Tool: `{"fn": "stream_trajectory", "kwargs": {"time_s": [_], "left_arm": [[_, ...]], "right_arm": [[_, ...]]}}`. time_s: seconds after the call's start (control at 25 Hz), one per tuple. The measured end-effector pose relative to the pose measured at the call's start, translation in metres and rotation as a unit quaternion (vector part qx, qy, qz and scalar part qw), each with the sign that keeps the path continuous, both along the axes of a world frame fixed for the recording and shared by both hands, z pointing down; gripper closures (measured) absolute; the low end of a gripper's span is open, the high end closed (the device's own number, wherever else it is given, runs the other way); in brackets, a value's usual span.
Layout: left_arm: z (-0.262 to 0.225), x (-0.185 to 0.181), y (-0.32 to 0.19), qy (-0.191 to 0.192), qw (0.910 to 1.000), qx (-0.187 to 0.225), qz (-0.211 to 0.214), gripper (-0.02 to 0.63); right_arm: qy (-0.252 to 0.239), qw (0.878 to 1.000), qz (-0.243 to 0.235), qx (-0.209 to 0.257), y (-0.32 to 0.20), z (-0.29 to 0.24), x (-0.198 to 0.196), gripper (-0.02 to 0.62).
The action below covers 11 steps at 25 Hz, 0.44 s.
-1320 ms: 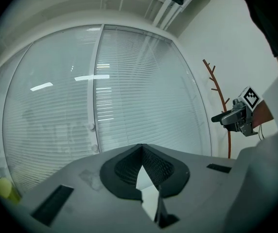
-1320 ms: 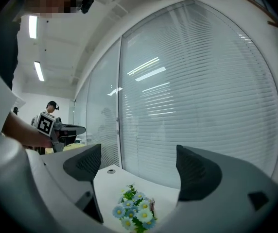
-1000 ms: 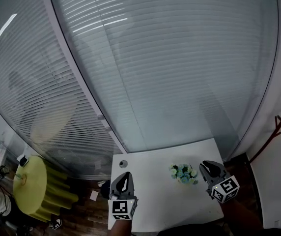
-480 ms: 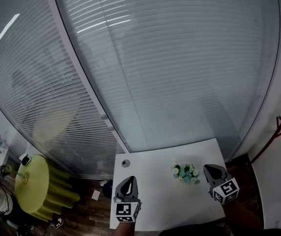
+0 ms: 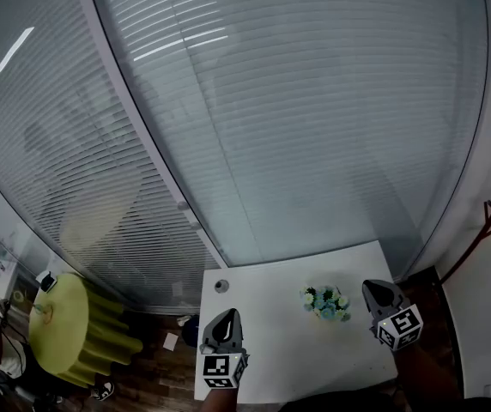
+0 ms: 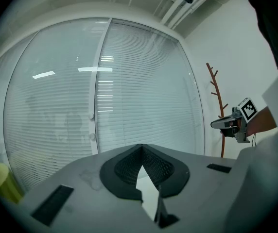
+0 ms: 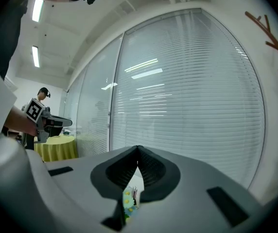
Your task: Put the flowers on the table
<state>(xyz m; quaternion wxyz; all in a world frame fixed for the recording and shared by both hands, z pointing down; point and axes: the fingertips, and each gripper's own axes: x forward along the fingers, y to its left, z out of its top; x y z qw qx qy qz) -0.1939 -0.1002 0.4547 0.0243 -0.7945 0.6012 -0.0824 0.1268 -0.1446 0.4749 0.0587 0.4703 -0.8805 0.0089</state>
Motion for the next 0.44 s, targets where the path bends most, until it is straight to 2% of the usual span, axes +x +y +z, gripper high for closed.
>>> {"fn": "stream_trajectory", "kwargs": {"time_s": [0.28, 0.44], "left_arm": [[0.001, 0.001, -0.002, -0.011, 0.9999, -0.003, 0.001, 0.606], [-0.001, 0.003, -0.003, -0.013, 0.9999, -0.001, 0.006, 0.606]], "right_arm": [[0.018, 1.0, -0.01, 0.006, -0.002, 0.001, -0.007, 0.578], [0.012, 1.0, -0.013, 0.005, -0.001, 0.001, -0.011, 0.578]]}}
